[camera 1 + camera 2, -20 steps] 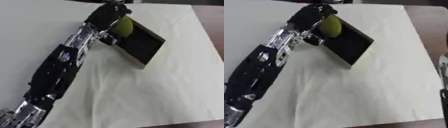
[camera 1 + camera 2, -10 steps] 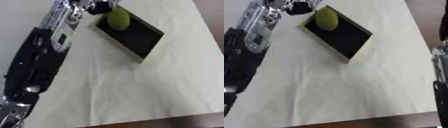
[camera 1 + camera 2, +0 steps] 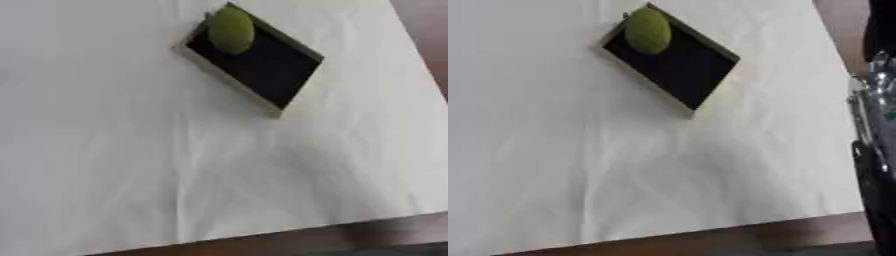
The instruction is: Pick up objects on the table and place them in the box.
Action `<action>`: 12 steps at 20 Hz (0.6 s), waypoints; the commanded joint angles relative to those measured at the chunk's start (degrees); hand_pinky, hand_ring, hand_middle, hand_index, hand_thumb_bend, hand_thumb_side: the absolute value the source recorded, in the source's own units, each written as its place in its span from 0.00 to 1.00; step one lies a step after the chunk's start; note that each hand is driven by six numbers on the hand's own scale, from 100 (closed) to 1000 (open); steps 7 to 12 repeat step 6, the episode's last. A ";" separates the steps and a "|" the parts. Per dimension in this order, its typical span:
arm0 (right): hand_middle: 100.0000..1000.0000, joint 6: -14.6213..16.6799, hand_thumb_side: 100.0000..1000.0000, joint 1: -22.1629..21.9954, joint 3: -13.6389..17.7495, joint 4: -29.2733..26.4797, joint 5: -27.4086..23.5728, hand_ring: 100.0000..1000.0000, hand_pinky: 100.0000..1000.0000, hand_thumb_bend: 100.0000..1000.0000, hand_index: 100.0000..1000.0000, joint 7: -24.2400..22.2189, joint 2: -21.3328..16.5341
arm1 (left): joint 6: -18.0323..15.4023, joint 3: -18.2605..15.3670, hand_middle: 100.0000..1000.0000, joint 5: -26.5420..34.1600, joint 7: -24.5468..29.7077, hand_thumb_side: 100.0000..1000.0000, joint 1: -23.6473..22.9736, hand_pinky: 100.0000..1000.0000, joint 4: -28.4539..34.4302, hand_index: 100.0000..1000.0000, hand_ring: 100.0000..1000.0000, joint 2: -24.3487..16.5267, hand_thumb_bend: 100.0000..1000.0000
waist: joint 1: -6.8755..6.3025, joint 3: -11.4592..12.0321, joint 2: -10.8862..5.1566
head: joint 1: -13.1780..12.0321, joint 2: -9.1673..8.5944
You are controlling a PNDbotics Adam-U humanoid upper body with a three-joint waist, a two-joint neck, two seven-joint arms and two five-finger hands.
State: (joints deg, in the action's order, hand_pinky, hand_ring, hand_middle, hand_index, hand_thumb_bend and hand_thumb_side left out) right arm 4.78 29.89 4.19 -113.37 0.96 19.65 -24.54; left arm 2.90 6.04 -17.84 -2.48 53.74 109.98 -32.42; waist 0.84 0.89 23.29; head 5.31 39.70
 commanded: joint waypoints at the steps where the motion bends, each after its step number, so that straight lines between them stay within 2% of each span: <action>1: 0.60 0.13 0.58 0.35 0.85 -1.22 0.60 0.68 0.82 0.00 0.71 0.67 -2.15 | 0.39 -3.31 0.67 7.99 -4.86 0.07 -2.86 0.70 4.24 0.82 0.77 -5.81 0.13 | 0.04 0.37 -1.72 | 0.78 -0.74; 6: 0.60 0.29 0.58 0.08 1.51 -1.22 1.07 0.68 0.82 0.00 0.71 1.55 -2.73 | -5.14 -5.98 0.67 17.61 -13.56 0.16 -12.64 0.69 4.60 0.82 0.77 -11.31 0.12 | 0.48 1.43 -1.69 | 1.48 -1.57; 12: 0.60 0.29 0.58 0.08 1.51 -1.22 1.07 0.68 0.82 0.00 0.71 1.55 -2.73 | -5.14 -5.98 0.67 17.61 -13.56 0.16 -12.64 0.69 4.60 0.82 0.77 -11.31 0.12 | 0.48 1.43 -1.69 | 1.48 -1.57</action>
